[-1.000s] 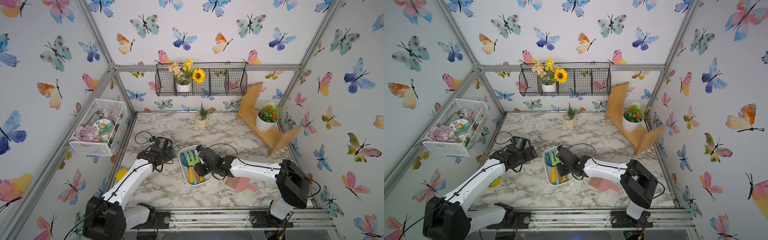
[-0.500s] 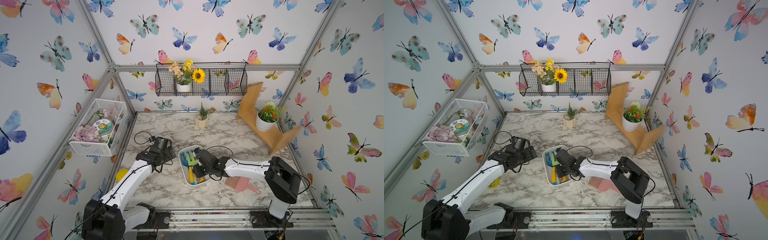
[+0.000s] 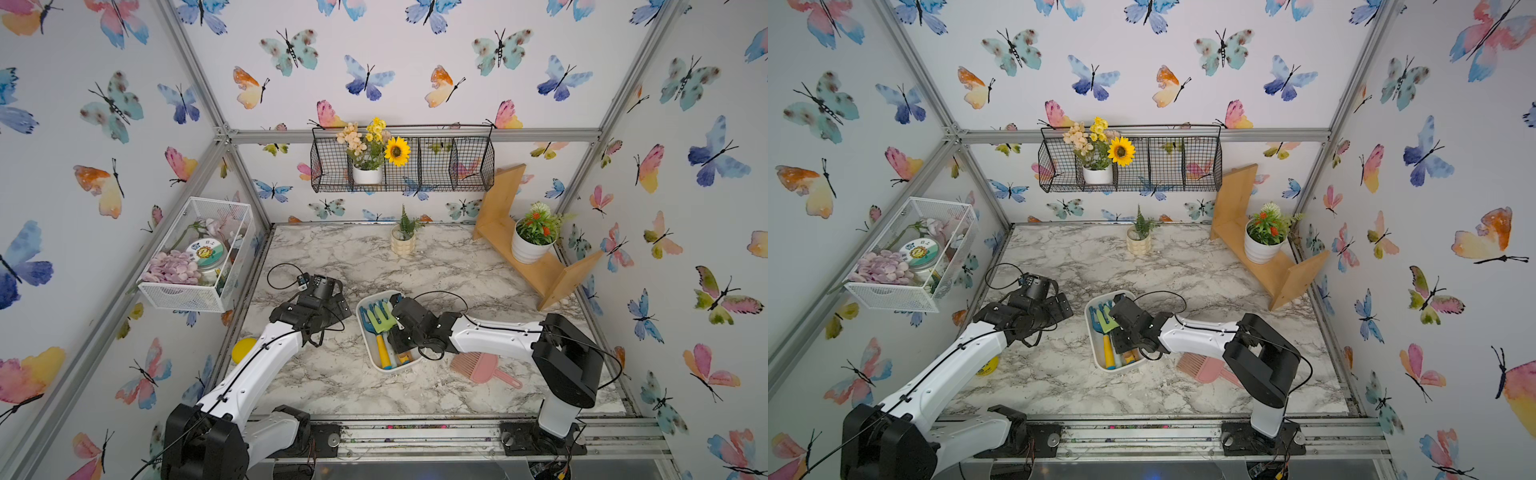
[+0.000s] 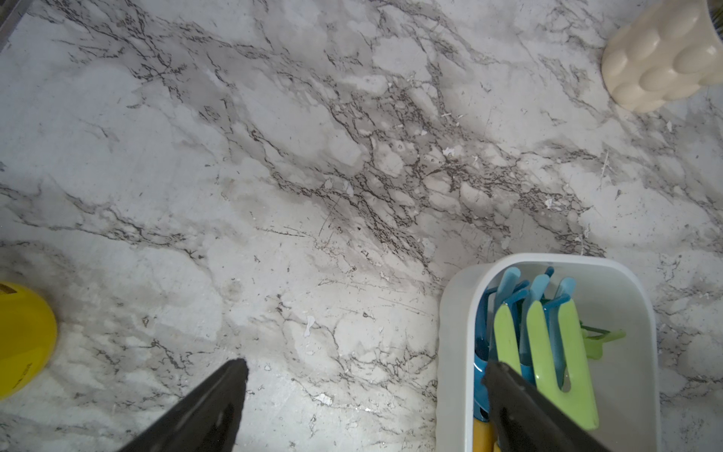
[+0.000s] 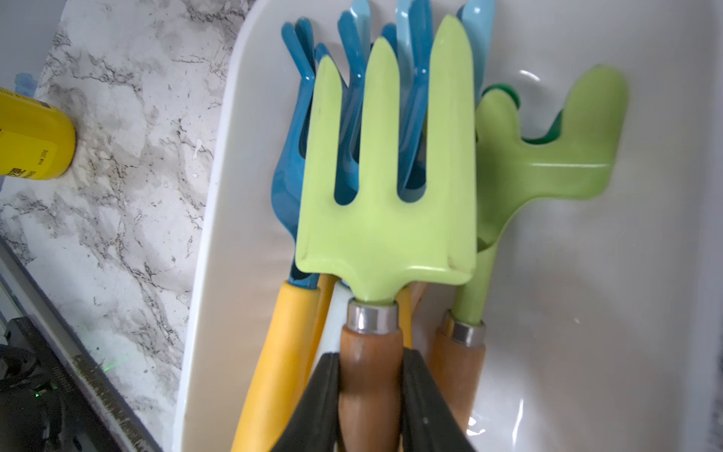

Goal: Take the hand rake out of the storage box
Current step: Pick up the rake from the storage box, then place the rake at the center of the board.

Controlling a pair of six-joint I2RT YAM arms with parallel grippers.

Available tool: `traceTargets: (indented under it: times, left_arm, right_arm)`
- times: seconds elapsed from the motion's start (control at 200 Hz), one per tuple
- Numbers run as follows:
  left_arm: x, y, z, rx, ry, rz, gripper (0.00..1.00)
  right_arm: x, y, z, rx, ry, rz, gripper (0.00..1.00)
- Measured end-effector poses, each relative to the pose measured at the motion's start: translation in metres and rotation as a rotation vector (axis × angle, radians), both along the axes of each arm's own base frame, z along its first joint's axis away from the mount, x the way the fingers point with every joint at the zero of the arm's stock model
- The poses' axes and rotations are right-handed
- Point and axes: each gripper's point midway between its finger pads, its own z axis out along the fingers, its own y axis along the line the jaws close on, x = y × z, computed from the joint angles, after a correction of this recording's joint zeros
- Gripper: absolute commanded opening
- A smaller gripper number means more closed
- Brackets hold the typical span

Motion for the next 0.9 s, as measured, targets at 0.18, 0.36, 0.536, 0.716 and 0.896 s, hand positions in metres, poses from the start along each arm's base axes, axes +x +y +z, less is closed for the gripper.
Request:
traceTargets:
  times: [0.18,0.36,0.536,0.716,0.896]
  left_arm:
    - [0.005,-0.002,0.01,-0.001,-0.022,-0.01,0.99]
    - [0.006,-0.002,0.012,0.0,-0.027,-0.014,0.99]
    - [0.007,-0.003,0.014,0.012,-0.032,-0.037,0.99]
    - [0.007,-0.003,0.013,0.024,-0.031,-0.055,0.99]
    - [0.01,-0.005,0.007,0.034,-0.012,-0.068,0.99]
  right_arm:
    - [0.013,-0.004,0.043,0.03,-0.087,-0.03,0.19]
    - [0.053,-0.028,0.083,0.048,-0.176,-0.09,0.19]
    - [0.144,-0.124,0.095,0.013,-0.23,-0.256,0.17]
    - [0.197,-0.216,0.071,-0.064,-0.205,-0.376,0.18]
    - [0.208,-0.251,0.025,-0.122,-0.114,-0.381,0.18]
